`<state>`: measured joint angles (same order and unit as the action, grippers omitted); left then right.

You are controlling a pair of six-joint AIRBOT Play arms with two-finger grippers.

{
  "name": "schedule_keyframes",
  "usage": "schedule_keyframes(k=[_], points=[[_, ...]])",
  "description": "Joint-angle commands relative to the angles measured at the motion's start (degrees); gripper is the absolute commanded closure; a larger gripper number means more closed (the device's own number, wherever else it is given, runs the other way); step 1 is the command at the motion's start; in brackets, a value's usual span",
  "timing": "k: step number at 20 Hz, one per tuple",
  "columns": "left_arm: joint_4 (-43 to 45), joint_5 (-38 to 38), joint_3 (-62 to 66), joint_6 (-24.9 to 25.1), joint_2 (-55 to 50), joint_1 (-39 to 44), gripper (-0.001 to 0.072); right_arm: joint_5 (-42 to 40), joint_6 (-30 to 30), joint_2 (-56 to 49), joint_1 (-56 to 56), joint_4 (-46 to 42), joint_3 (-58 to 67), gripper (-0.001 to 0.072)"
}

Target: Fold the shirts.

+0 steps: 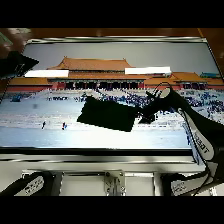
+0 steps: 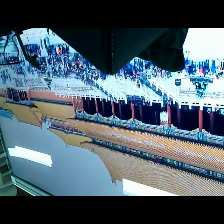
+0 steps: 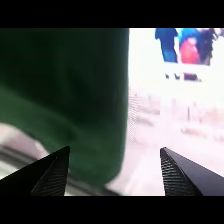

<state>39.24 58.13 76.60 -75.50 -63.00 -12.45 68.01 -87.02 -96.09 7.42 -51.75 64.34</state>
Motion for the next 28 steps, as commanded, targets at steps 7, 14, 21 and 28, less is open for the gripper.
schedule_keyframes(k=[7, 14, 21, 28], points=[[0.02, 0.00, 0.00, -0.02, -0.04, -0.02, 0.0667, -1.73, 12.68, 2.64, -1.97, 9.49, 4.59, 0.0644], [0.02, 0.04, 0.00, -0.24, -0.02, -0.02, 0.0667, 11.34, 3.34, 22.75, -26.34, -8.96, 15.34, 0.0644], [0.02, 1.79, 0.00, -0.20, 0.00, -0.02, 0.0667, 17.27, 2.82, 29.70, -49.96, -23.17, 15.34, 0.0644], [0.02, 1.97, 0.00, -0.20, 0.00, -0.02, 0.0667, 13.92, 2.34, 29.73, -54.58, -27.67, 15.34, 0.0644]])
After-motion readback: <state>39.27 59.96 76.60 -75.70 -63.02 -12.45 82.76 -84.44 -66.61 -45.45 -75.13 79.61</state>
